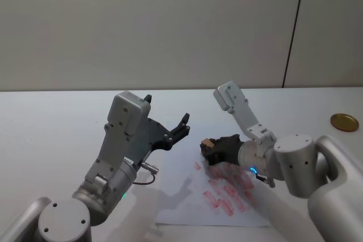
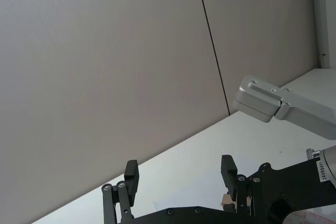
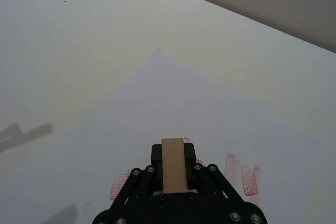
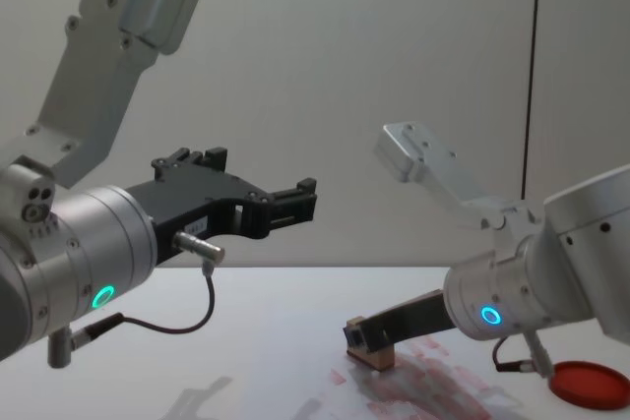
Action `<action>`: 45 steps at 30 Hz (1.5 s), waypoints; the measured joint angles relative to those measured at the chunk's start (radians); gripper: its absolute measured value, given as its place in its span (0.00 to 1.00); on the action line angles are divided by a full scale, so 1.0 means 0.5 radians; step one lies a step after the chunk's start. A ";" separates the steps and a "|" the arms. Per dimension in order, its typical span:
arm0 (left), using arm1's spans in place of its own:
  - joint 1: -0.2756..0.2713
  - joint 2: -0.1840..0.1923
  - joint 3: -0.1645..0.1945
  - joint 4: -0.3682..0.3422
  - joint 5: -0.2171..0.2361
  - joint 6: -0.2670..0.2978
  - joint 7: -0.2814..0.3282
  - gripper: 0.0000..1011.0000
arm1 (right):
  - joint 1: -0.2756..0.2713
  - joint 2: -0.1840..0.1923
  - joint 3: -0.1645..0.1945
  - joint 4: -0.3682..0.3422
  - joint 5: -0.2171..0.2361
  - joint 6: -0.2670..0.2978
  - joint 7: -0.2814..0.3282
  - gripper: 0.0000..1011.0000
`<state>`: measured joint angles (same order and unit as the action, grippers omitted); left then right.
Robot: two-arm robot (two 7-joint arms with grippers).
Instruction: Use the one hand to pick up the stamp and affix it onto the A4 paper.
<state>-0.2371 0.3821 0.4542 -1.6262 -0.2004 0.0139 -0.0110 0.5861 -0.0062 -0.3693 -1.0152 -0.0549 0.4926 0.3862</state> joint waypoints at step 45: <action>0.000 0.000 0.000 0.000 0.000 0.000 0.000 0.98 | -0.080 0.053 0.051 -0.341 0.106 -0.087 -0.141 0.22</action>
<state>-0.2371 0.3821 0.4542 -1.6262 -0.2004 0.0138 -0.0109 0.5464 0.0202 -0.3436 -1.1858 -0.0019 0.4489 0.3159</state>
